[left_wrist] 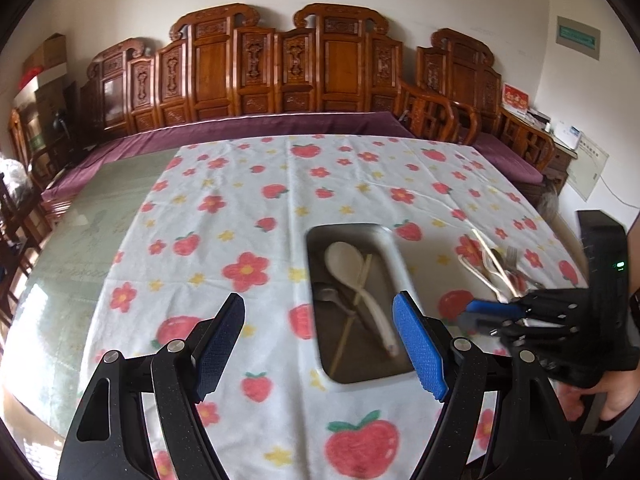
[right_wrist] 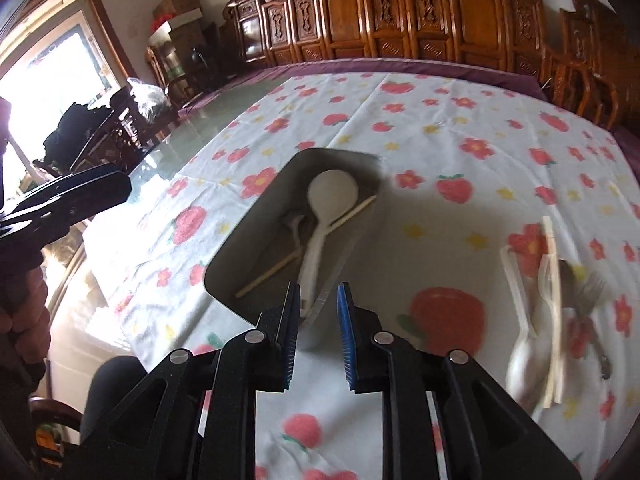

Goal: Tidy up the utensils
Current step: 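Move both tools back over the remaining utensils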

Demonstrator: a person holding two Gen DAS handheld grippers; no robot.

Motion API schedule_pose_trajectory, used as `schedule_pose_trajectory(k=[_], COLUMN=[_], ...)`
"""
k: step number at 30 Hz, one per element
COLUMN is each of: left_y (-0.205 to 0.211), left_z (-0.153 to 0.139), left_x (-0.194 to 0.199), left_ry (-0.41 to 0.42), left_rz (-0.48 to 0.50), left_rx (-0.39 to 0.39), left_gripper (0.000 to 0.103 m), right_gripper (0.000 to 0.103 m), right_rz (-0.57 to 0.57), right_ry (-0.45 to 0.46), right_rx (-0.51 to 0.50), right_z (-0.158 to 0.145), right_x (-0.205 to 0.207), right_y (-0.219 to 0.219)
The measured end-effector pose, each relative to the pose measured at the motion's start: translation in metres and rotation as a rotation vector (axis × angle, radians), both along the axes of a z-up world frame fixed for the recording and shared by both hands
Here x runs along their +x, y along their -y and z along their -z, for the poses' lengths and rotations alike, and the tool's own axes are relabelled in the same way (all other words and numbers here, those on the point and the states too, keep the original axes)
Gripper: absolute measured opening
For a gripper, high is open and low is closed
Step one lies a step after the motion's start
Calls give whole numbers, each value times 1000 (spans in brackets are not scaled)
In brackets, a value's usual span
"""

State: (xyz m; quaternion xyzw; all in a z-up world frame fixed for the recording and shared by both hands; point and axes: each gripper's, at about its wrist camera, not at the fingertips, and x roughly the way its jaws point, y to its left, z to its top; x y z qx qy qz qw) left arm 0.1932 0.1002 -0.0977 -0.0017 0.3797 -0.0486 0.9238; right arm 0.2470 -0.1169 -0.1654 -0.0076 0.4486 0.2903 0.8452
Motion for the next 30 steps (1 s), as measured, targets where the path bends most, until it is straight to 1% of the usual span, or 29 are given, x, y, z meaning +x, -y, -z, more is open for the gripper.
schedule_pose_trajectory(k=[2, 4, 7, 12, 15, 18, 23, 28, 30], left_y=[15, 30, 51, 86, 101, 118, 138, 149, 152], left_z=[2, 4, 8, 20, 26, 35, 48, 59, 62], left_x=[2, 4, 6, 12, 14, 17, 23, 26, 26], left_ry=[-2, -2, -6, -27, -34, -49, -69, -88, -93], left_rz=[22, 41, 69, 108, 124, 140, 164, 178, 182], left_rx=[-4, -13, -24, -21, -16, -17, -22, -29, -31], left_gripper=[74, 74, 74, 74, 74, 74, 74, 73, 73], right_gripper=[21, 21, 21, 21, 21, 21, 21, 21, 19], right_rz=[25, 47, 87, 147, 163, 173, 172, 173, 170], right_ry=[30, 57, 78, 67, 59, 39, 17, 7, 4], right_rx=[-14, -52, -95, -137, -143, -141, -159, -171, -179], right_z=[-5, -7, -5, 14, 27, 41, 61, 72, 74], right_x=[-4, -6, -6, -1, 3, 11, 29, 49, 56], right_y=[28, 53, 89, 143, 161, 169, 169, 163, 159])
